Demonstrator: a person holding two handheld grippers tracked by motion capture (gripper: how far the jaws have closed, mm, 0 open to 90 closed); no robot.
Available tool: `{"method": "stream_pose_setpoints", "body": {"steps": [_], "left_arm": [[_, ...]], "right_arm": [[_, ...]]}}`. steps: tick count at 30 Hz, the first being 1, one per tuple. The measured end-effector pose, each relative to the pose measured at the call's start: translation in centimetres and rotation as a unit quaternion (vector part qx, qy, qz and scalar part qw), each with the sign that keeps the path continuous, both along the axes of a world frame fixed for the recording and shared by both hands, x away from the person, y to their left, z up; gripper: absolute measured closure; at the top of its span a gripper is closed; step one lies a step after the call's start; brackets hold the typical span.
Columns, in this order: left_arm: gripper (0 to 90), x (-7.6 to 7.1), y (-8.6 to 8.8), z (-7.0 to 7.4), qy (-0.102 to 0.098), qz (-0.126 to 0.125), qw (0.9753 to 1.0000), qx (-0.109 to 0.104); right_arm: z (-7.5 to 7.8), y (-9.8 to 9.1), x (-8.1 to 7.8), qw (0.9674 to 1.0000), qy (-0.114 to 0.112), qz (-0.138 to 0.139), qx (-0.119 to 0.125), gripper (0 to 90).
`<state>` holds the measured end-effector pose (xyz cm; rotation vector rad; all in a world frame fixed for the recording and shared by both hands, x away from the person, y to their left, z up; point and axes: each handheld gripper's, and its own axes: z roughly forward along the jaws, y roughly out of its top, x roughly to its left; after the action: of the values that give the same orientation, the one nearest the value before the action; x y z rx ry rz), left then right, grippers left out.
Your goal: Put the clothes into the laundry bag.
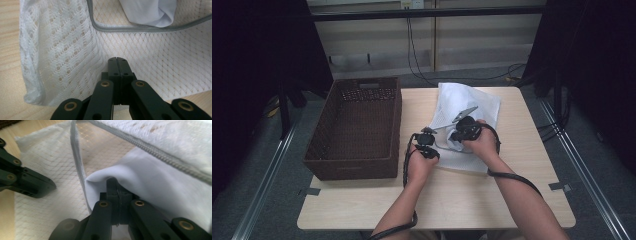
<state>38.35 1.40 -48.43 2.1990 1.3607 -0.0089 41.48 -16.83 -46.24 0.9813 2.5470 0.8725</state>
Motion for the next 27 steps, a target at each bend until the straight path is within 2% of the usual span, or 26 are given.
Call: {"method": "stream_pose_setpoints", "body": {"steps": [7,16,22,23,24,27], "left_arm": [[90.0,0.0,0.1,-0.1,0.002,0.006,0.9999,-0.008],[90.0,-0.1,0.0,0.0,0.003,0.009,0.9999,-0.005],[90.0,-0.1,0.1,0.0,0.005,0.007,0.9999,-0.009],[90.0,-0.1,0.0,-0.1,0.004,0.009,0.9999,-0.010],[90.0,-0.1,0.1,-0.1,0.002,0.008,0.9999,-0.010],[90.0,-0.1,0.2,-0.1,0.005,0.007,0.9999,-0.012]], "right_arm": [[0.8,-0.5,-1.3,0.9999,0.006,0.005,0.007,90.0],[0.2,-0.3,-2.8,0.9994,0.022,0.026,0.010,90.0],[0.1,0.2,-2.9,0.9994,0.018,0.025,0.017,90.0],[0.0,0.2,-2.7,0.9993,0.011,0.031,0.019,90.0],[-0.1,0.3,-2.6,0.9991,0.015,0.031,0.025,90.0],[-0.4,0.6,-2.4,0.9991,0.018,0.031,0.020,90.0]]}}
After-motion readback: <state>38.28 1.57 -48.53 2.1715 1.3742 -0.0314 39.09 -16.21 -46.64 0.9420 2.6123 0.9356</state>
